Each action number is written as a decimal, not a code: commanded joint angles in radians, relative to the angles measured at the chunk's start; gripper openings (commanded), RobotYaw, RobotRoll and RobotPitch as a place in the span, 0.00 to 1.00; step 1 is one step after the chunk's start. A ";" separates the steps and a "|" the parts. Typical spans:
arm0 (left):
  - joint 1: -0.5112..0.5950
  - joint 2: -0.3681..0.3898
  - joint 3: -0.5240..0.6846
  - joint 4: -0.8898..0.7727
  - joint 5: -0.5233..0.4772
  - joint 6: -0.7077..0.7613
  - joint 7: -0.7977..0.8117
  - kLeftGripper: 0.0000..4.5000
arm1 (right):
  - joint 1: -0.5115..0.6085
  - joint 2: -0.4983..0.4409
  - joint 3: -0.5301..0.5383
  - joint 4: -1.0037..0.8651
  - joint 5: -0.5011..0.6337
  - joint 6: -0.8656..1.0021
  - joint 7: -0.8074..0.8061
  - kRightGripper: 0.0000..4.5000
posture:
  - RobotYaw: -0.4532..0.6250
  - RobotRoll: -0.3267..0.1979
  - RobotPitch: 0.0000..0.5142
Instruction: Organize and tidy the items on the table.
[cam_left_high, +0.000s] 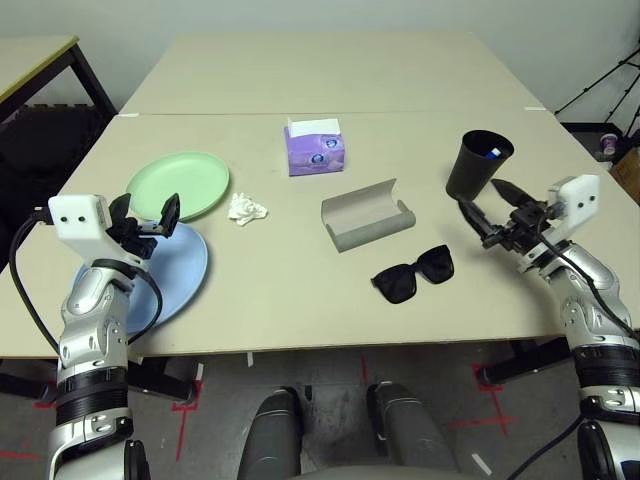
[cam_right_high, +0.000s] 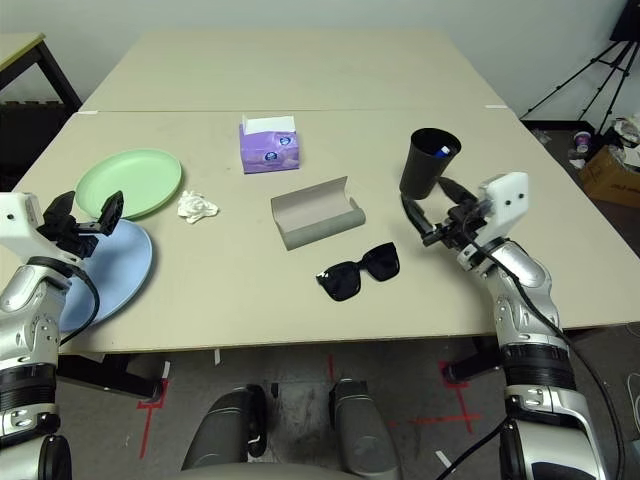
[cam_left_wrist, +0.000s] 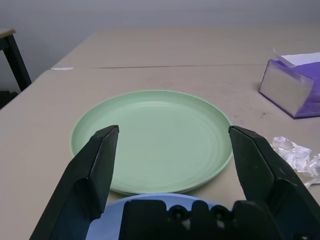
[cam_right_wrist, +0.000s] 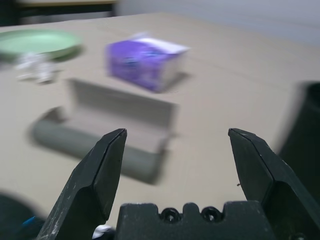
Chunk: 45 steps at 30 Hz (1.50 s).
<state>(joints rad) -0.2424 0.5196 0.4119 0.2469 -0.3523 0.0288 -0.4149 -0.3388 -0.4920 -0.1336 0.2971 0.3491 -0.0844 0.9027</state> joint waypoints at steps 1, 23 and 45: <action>0.009 0.010 -0.005 -0.011 0.005 0.013 -0.011 1.00 | -0.018 -0.038 0.051 -0.021 -0.002 -0.024 0.128 0.99 | 0.44 0.62 0.19; 0.094 0.206 0.105 0.016 -0.041 0.077 -0.142 1.00 | 0.009 -0.044 0.126 -0.059 0.064 -0.026 0.404 0.99 | 0.48 0.62 0.23; 0.115 0.386 0.106 0.181 -0.050 0.300 -0.302 1.00 | 0.041 -0.026 0.135 -0.188 0.078 0.052 0.373 0.99 | 0.46 0.62 0.24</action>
<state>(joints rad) -0.1417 0.8856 0.5312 0.4158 -0.3960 0.2849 -0.6938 -0.3072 -0.5165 -0.0060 0.1235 0.4192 -0.0388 1.2781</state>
